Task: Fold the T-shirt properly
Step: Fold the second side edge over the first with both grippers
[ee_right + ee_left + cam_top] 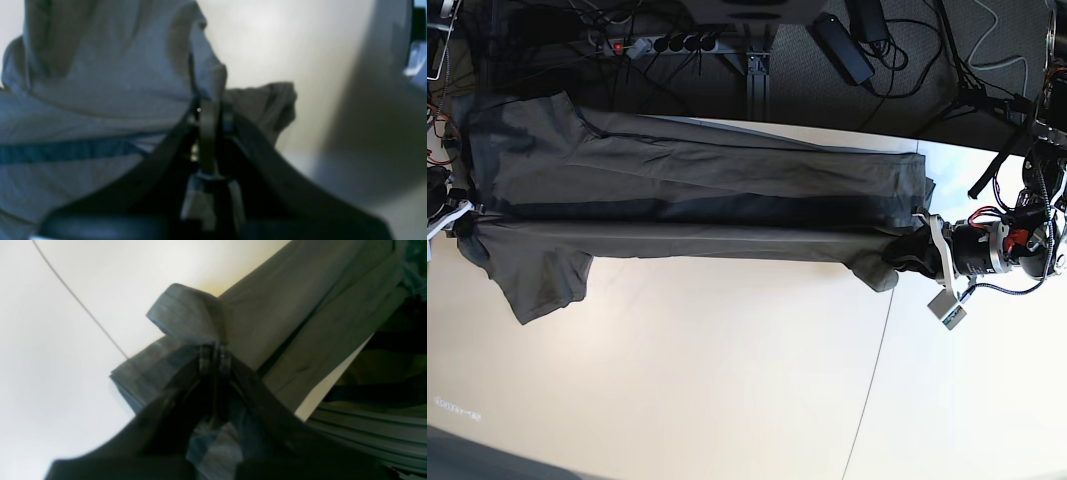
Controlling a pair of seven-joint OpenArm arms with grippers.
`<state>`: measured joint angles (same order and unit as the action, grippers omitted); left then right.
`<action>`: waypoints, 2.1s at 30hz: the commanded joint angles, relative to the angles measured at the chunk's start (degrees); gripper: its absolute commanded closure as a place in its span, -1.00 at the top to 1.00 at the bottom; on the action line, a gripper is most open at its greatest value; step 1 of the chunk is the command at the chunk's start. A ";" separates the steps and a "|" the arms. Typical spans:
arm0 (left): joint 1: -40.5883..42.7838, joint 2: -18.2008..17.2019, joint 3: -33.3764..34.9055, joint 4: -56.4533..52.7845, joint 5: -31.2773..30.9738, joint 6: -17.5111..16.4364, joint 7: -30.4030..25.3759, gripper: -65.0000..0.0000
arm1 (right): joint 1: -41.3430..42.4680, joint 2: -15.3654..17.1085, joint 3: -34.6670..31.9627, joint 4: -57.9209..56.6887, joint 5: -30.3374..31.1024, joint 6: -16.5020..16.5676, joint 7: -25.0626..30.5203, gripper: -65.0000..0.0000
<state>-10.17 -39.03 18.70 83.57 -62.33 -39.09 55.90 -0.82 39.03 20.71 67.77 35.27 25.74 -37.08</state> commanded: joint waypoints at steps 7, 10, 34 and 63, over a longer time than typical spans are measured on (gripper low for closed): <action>-1.07 -0.83 -0.66 0.79 0.31 -0.91 -1.29 -1.00 | 2.64 1.60 2.71 0.37 -1.49 3.43 3.91 0.14; -1.03 -0.81 -0.66 0.79 0.44 -0.91 -1.25 -1.00 | 5.70 0.92 6.71 0.35 -1.38 3.45 4.15 0.14; -1.09 -0.83 -0.66 0.81 -1.36 -0.91 -0.79 -1.00 | 30.18 -7.13 -14.10 -31.91 -10.80 4.39 4.44 0.14; -1.05 -2.16 -0.66 5.62 -8.63 -0.91 5.20 -1.00 | 25.51 -3.69 -23.37 -12.59 -5.31 5.18 -3.93 -1.00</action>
<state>-10.17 -40.27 18.65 88.33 -69.97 -39.09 61.65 23.46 33.61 -3.27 54.54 29.61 26.50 -41.91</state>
